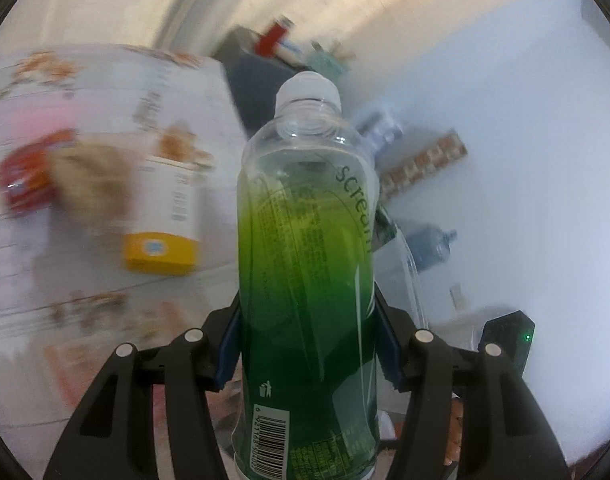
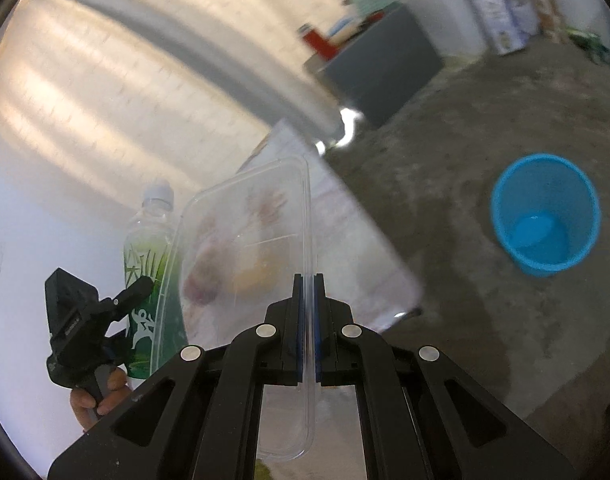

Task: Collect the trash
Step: 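Carry the bottle and container with both tools over the blue wastebasket, then open both tools to drop the bottle and container into the wastebasket, then move both tools back toward the table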

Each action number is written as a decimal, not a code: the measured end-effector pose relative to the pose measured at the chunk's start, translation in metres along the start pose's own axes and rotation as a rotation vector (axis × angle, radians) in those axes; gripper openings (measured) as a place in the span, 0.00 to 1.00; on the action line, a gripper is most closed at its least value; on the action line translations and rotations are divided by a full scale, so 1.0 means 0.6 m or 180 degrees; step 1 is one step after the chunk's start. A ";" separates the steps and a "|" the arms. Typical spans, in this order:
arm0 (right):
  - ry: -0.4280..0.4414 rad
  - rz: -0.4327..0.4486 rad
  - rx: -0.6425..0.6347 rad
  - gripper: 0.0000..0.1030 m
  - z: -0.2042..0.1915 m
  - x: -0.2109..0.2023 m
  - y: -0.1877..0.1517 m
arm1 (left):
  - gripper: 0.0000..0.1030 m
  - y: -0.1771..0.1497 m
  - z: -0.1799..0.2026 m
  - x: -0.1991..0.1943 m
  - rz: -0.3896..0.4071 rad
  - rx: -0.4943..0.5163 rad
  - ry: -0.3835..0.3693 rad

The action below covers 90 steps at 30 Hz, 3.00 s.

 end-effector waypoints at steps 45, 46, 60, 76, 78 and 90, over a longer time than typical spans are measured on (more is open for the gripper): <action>-0.1555 -0.0292 0.1318 0.30 0.573 0.107 0.069 | 0.69 -0.047 0.090 0.800 -0.1809 0.0308 0.1015; -0.1539 -0.0260 0.1304 0.31 0.576 0.110 0.072 | 0.69 -0.045 0.095 0.797 -0.1797 0.0287 0.0999; -0.1708 0.0171 0.1075 0.35 0.527 -0.007 0.071 | 0.69 -0.011 0.181 0.621 -0.1580 0.0450 0.0645; -0.1530 0.0555 0.0565 0.57 0.335 -0.141 0.009 | 0.73 0.042 0.136 0.114 -0.0245 0.0440 0.0056; -0.1492 0.0519 0.0420 0.63 0.292 -0.140 -0.002 | 0.73 0.036 0.098 0.041 0.0023 0.0487 0.0158; -0.1708 0.0233 -0.0925 0.92 0.021 -0.053 -0.058 | 0.83 -0.098 -0.199 -0.270 0.0904 -0.0057 0.0778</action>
Point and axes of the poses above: each gripper's, at about its wrist camera, not at the fingertips, and x roughly the way its jaws point, z to its right, y to its top, the point moved 9 cm from there along x, roughly the way its jaws point, and after that the axes turned 3 degrees about -z, right-handed, at the moved point
